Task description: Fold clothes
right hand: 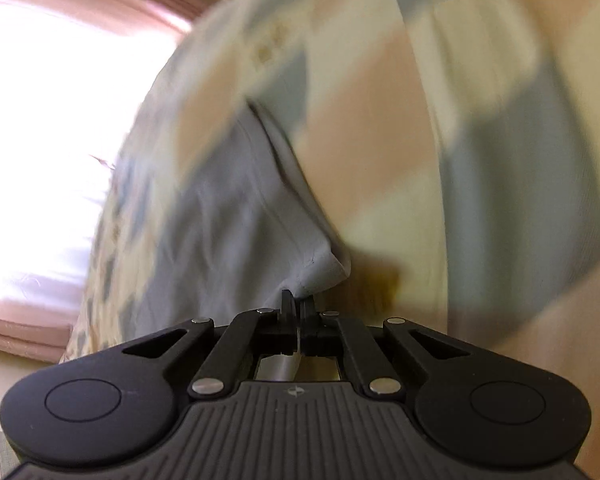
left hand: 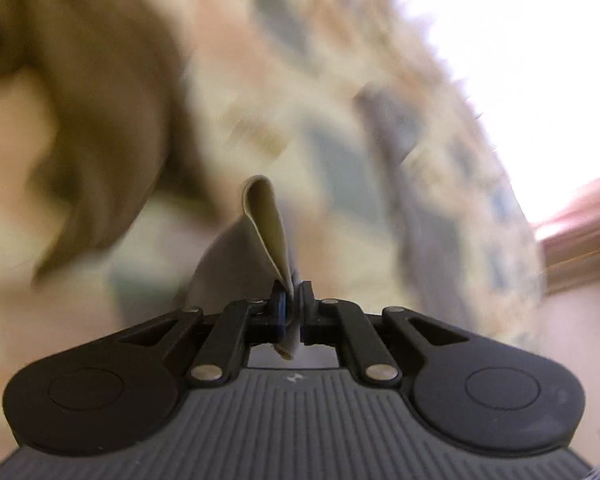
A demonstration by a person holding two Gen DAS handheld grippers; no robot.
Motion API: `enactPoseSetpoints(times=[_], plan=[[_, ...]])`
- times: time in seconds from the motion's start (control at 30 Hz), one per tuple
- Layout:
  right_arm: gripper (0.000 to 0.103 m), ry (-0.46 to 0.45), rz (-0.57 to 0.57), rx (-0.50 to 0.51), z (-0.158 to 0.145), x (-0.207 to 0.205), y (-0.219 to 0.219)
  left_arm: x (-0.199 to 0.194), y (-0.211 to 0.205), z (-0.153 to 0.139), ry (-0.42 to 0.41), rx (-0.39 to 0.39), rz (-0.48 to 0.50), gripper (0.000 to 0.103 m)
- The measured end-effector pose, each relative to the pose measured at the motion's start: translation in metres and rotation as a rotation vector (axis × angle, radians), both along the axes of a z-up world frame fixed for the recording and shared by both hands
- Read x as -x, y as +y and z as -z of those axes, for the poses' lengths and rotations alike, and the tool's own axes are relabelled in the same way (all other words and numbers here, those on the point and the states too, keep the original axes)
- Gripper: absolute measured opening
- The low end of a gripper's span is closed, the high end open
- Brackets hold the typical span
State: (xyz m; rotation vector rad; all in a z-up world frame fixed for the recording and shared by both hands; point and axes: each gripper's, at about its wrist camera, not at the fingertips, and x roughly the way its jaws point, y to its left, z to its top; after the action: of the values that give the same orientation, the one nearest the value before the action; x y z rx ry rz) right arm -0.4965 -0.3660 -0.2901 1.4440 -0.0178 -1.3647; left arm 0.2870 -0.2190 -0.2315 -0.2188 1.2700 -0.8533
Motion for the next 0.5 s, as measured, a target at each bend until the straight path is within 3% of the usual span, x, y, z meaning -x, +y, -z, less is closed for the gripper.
enactPoseSetpoints(times=[0.07, 0.13, 0.17, 0.23, 0.27, 0.33, 0.5], plan=[[0.000, 0.056, -0.008, 0.032, -0.034, 0.022, -0.010, -0.023, -0.025, -0.031, -0.065, 0.011, -0.031, 0.003], [0.000, 0.115, -0.013, 0.037, -0.060, 0.040, -0.021, -0.047, -0.055, -0.042, -0.127, -0.028, -0.059, 0.005], [0.000, 0.143, -0.014, 0.041, -0.070, 0.046, -0.026, -0.056, -0.071, -0.040, -0.156, -0.082, -0.085, 0.007], [0.001, 0.188, -0.033, -0.001, -0.075, 0.050, -0.042, -0.070, -0.098, -0.029, -0.198, -0.205, -0.124, 0.031], [0.001, 0.204, -0.045, -0.036, -0.072, 0.051, -0.048, -0.070, -0.109, -0.018, -0.204, -0.282, -0.121, 0.032], [0.003, 0.199, -0.045, -0.087, -0.053, 0.050, -0.050, -0.056, -0.115, 0.005, -0.171, -0.363, -0.065, 0.032], [0.013, 0.145, -0.035, -0.168, -0.005, 0.041, -0.038, 0.017, -0.081, 0.061, 0.097, -0.272, 0.180, 0.034]])
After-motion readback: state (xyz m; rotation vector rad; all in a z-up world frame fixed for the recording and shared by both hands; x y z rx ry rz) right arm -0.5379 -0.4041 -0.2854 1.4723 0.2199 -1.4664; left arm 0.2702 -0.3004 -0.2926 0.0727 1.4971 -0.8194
